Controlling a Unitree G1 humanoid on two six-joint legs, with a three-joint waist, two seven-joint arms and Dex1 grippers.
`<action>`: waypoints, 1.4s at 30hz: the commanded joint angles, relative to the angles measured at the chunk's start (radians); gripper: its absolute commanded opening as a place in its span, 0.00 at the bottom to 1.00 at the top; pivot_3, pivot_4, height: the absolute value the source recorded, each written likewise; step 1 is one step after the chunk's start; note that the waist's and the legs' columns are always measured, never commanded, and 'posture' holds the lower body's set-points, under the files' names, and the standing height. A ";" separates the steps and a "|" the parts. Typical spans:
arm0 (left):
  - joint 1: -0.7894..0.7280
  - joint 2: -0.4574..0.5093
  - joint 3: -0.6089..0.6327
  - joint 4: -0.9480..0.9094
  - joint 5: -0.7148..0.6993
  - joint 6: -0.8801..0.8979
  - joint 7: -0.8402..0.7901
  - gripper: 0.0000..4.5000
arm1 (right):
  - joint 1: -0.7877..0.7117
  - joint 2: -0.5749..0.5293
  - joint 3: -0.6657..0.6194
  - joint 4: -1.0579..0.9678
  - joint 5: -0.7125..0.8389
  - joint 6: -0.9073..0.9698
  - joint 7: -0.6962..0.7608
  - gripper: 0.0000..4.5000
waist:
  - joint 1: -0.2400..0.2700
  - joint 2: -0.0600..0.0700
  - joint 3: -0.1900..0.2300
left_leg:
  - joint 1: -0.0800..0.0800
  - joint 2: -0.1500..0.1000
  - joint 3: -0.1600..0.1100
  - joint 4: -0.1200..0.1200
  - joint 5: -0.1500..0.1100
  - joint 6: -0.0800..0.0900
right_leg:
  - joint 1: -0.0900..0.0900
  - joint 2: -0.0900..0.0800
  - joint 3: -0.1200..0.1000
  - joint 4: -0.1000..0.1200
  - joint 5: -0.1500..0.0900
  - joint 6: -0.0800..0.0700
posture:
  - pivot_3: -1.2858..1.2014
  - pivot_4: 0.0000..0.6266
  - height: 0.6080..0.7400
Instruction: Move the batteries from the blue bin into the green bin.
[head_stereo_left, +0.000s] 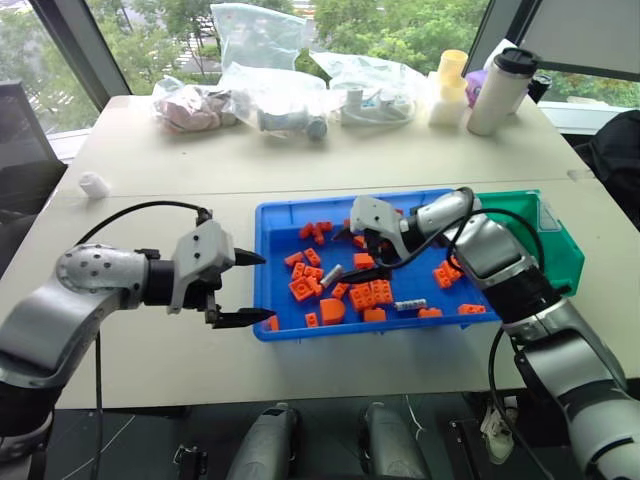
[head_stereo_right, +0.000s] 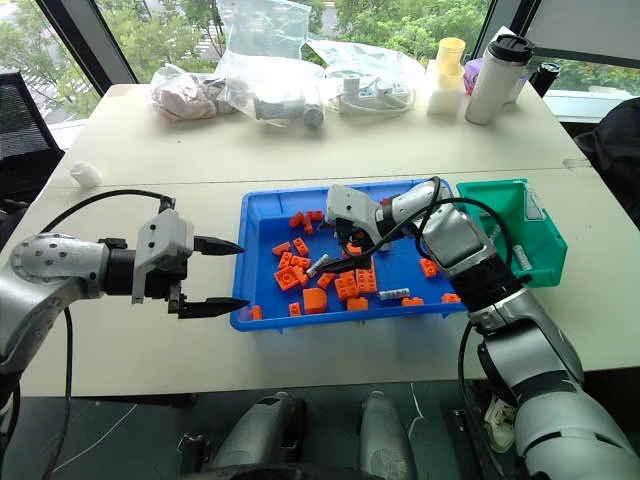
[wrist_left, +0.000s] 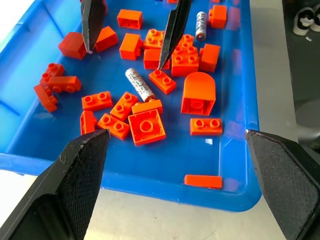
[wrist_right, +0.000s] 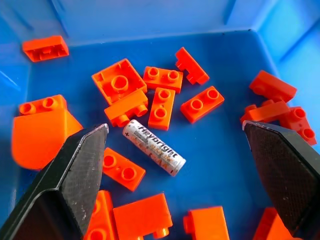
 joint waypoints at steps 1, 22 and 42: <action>0.007 0.016 0.033 -0.023 -0.008 -0.003 0.012 1.00 | -0.033 0.021 0.021 0.034 -0.044 -0.047 0.031 0.99 | -0.001 0.000 0.000 | 0.000 0.000 0.000 0.000 0.000 0.000 | 0.000 0.000 0.000 0.000 0.000 0.000 | 0.52 0.24 1.00; 0.002 0.026 0.014 -0.015 -0.001 -0.024 0.028 1.00 | -0.055 0.132 0.073 0.176 -0.209 -0.085 0.045 0.39 | -0.007 0.000 -0.001 | 0.001 0.000 0.000 0.000 0.001 -0.001 | -0.001 0.001 0.000 0.001 0.000 0.000 | 0.52 0.24 1.00; -0.032 0.012 -0.020 0.029 0.016 -0.048 0.021 1.00 | -0.081 0.116 -0.070 0.030 -0.077 0.100 0.113 0.76 | -0.006 0.000 -0.001 | 0.000 0.000 0.000 0.000 0.001 -0.001 | -0.001 0.001 0.000 0.002 0.000 0.000 | 0.52 0.24 1.00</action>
